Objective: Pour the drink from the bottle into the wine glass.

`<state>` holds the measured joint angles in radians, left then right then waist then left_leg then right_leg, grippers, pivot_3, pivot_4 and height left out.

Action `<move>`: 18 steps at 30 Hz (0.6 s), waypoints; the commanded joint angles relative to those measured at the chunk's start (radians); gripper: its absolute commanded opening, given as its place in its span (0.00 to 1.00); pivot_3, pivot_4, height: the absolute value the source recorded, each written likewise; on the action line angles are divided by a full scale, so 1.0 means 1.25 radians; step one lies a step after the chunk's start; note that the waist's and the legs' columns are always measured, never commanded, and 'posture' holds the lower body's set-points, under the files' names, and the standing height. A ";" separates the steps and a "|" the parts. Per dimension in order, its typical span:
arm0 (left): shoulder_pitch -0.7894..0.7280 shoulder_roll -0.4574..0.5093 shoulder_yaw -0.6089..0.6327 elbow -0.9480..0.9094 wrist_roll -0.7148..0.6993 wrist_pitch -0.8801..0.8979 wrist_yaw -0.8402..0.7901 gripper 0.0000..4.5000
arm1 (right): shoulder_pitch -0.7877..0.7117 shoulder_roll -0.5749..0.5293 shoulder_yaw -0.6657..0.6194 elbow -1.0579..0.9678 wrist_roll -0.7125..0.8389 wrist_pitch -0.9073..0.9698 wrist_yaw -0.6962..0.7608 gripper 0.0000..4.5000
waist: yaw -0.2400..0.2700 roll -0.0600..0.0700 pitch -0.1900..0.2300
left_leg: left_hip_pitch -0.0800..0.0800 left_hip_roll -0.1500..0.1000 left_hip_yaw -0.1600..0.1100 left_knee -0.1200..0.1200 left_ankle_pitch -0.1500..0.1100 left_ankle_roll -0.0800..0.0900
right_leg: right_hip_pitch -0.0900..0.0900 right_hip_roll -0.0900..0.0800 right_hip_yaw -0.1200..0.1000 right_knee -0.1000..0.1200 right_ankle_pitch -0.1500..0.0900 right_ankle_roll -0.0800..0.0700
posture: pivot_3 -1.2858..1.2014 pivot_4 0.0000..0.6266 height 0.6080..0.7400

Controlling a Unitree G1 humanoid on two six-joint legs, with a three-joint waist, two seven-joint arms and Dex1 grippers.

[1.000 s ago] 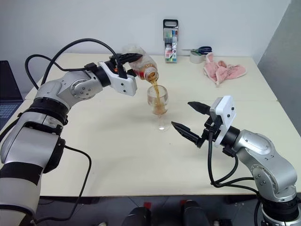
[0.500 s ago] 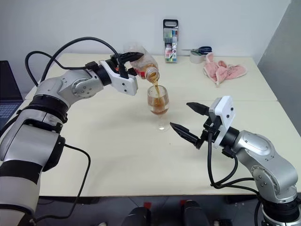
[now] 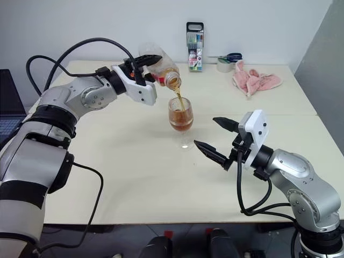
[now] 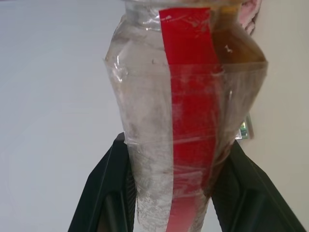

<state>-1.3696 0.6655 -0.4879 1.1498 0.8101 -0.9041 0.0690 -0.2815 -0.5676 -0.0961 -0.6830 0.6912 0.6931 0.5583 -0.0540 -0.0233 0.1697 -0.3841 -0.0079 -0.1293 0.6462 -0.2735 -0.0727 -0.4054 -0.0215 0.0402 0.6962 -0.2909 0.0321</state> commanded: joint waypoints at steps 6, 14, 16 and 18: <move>-0.036 0.013 -0.005 0.000 0.005 0.001 0.028 0.37 | 0.001 -0.004 -0.003 -0.033 0.015 -0.005 -0.009 1.00 | 0.000 0.000 0.000 | 0.000 0.000 0.000 0.000 0.000 0.000 | 0.000 0.000 0.000 0.000 0.000 0.000 | 0.52 0.24 1.00; -0.036 0.012 -0.005 0.003 0.003 0.000 0.028 0.37 | 0.003 -0.006 0.000 -0.035 0.015 -0.005 -0.010 1.00 | 0.000 0.000 0.000 | 0.000 0.000 0.000 0.000 0.000 0.000 | 0.000 0.000 0.000 0.000 0.000 0.000 | 0.52 0.24 1.00; -0.031 0.005 0.007 0.009 -0.018 0.005 0.005 0.37 | 0.003 -0.006 0.001 -0.035 0.013 -0.006 -0.010 1.00 | 0.000 0.000 0.000 | 0.000 0.000 0.000 0.000 0.000 0.000 | 0.000 0.000 0.000 0.000 0.000 0.000 | 0.52 0.24 1.00; -0.025 0.000 0.015 0.011 -0.035 0.007 -0.014 0.37 | 0.002 -0.005 0.003 -0.036 0.011 -0.009 -0.011 1.00 | 0.000 0.000 0.000 | 0.000 0.000 0.000 0.000 0.000 0.000 | 0.000 0.000 0.000 0.000 0.000 0.000 | 0.52 0.24 1.00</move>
<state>-1.3719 0.6622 -0.5051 1.1662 0.8133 -0.9013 0.0633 -0.2813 -0.5676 -0.0936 -0.6859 0.6910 0.6930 0.5460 -0.0540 -0.0233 0.1697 -0.3841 -0.0080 -0.1293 0.6463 -0.2735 -0.0728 -0.4054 -0.0215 0.0401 0.6964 -0.2909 0.0321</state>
